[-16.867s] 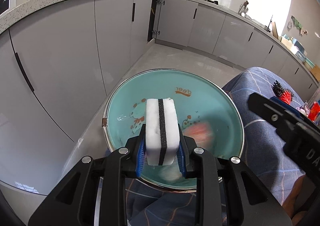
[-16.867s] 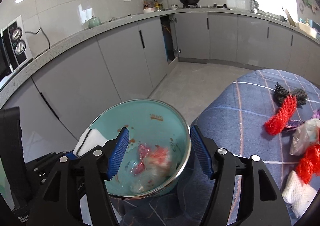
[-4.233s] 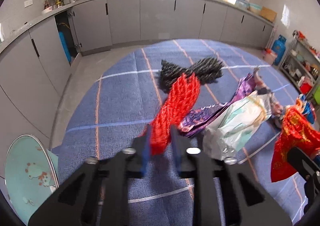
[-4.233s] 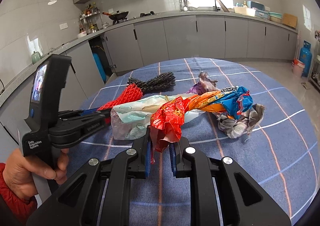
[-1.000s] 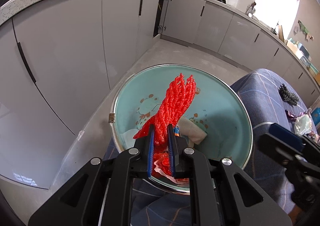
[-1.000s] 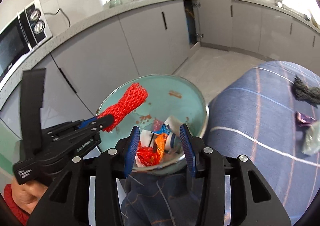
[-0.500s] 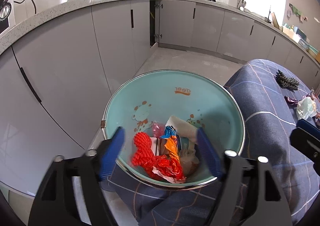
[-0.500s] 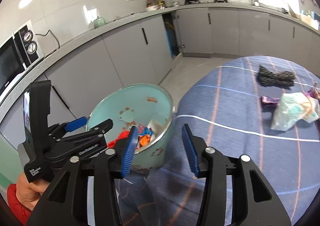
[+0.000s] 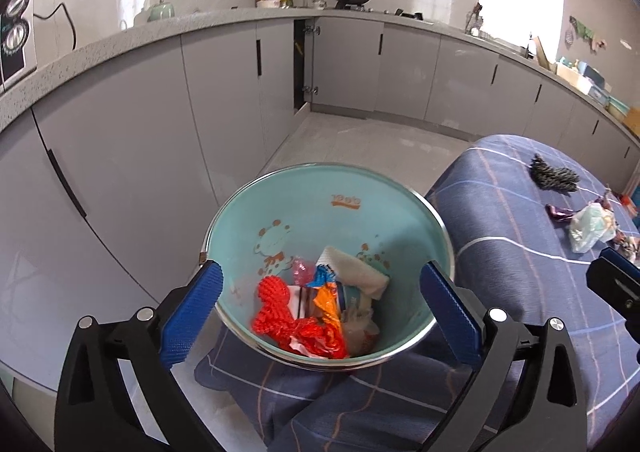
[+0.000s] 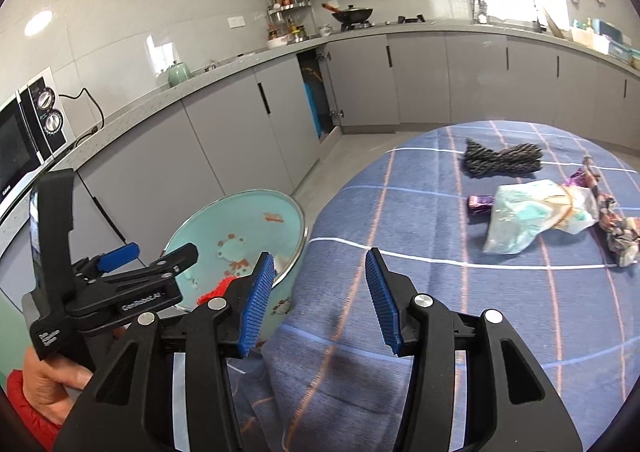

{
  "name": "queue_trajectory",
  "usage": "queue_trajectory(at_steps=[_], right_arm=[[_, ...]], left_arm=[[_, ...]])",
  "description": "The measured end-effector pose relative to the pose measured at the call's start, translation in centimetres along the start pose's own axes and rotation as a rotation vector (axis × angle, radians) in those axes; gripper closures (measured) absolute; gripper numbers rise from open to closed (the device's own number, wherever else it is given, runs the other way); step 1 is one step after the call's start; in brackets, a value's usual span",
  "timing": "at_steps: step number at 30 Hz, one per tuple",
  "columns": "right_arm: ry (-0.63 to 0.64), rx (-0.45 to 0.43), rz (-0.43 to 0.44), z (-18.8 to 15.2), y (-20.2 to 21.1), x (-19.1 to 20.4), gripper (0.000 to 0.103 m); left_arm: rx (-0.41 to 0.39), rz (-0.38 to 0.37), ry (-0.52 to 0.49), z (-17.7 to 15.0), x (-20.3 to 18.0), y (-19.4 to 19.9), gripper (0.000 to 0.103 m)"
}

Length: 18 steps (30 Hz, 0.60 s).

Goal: Collect trash
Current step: 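Move both open tools back toward the remaining trash on the table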

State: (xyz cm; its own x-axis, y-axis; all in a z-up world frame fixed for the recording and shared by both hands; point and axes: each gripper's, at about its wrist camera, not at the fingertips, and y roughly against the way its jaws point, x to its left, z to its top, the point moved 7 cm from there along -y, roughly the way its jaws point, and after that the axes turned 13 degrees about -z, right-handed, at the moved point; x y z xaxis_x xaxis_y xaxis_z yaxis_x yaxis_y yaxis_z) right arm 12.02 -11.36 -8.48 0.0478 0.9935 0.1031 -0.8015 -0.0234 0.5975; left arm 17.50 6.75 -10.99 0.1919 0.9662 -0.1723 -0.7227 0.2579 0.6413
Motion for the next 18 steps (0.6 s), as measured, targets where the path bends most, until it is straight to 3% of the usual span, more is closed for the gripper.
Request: queue_trajectory(at_steps=[8, 13, 18], right_arm=[[-0.037, -0.04, -0.061, 0.1, 1.4, -2.6, 0.041], [-0.047, -0.081, -0.112, 0.1, 2.5, -4.1, 0.024], [-0.067, -0.113, -0.156, 0.0, 3.5, -5.9, 0.018]], left_arm=[[-0.006, -0.008, -0.059, -0.4, -2.8, 1.2, 0.006], [-0.012, 0.004, -0.11, -0.6, -4.6, 1.4, 0.006], [-0.019, 0.005, -0.152, -0.6, -6.3, 1.7, 0.006]])
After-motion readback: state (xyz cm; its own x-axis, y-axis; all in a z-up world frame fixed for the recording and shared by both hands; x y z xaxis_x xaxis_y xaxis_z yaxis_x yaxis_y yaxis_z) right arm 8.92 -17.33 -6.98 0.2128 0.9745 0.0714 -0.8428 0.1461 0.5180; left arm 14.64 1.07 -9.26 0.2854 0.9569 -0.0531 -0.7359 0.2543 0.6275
